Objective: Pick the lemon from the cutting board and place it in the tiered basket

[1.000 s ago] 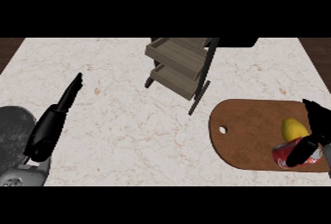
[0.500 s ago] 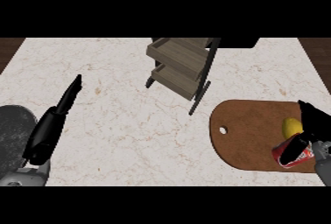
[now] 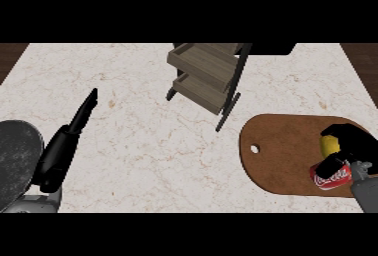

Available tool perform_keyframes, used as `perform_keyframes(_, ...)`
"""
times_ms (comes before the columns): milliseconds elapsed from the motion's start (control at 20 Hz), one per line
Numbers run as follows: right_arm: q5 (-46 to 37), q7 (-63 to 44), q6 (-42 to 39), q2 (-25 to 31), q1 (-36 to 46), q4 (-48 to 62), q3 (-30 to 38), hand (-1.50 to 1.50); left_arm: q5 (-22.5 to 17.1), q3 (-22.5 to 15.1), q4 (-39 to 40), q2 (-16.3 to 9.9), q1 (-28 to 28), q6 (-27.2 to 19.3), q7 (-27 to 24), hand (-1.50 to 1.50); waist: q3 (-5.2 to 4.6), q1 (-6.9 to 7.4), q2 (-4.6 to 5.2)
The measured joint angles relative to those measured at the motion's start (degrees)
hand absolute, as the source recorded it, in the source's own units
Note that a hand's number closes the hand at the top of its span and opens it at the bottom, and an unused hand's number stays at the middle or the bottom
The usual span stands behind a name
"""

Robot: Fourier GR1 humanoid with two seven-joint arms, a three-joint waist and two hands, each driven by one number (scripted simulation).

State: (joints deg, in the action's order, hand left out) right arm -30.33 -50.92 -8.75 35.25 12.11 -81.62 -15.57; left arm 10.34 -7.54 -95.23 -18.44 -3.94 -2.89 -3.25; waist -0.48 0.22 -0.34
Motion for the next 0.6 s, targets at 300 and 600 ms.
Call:
perform_keyframes(300, -6.2, 5.7, 1.9, -1.0, 0.4, 1.2, 0.8, 1.50, 0.9, 1.4, 1.1, 1.0, -1.8, 1.4, 0.2, 0.00, 0.16, -0.10, 0.11)
perform_keyframes(600, -6.8, 3.5, -2.8, 2.8, -2.4, -10.4, 4.5, 1.50, 1.1, 2.8, 0.8, 1.4, -0.5, 2.2, -0.3, 0.00, 0.37, -0.76, 0.08)
